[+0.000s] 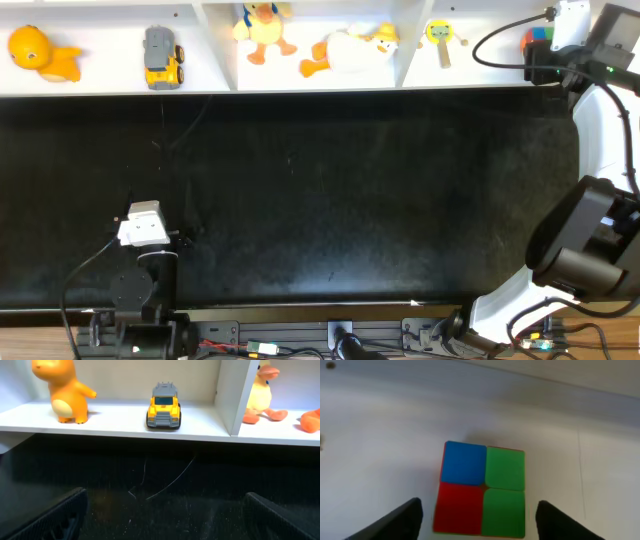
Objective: Store Toys
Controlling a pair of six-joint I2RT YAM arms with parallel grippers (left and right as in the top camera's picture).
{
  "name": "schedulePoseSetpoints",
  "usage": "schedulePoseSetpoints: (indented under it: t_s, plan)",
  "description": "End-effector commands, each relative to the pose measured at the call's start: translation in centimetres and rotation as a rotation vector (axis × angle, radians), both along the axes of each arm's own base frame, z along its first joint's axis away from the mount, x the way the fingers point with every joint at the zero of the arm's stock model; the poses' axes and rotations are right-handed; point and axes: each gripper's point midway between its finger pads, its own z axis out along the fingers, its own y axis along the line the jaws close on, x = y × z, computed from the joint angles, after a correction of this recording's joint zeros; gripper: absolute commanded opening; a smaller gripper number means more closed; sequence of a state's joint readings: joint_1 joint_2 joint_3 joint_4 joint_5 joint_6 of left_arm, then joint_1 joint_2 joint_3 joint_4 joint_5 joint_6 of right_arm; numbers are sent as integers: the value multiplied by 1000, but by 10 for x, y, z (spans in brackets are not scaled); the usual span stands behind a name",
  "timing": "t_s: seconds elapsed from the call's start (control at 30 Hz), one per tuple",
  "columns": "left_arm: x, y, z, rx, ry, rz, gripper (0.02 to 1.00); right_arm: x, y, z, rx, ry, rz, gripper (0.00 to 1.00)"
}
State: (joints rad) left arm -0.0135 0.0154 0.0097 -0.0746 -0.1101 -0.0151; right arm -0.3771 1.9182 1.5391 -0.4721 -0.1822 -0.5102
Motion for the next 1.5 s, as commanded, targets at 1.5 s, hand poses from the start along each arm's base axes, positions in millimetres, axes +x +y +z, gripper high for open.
schedulePoseSetpoints:
  t_s: [1.5]
  plan:
    - [-1, 1, 2, 23, -7, 6, 998, -107, 46, 60, 30, -115, -45, 996]
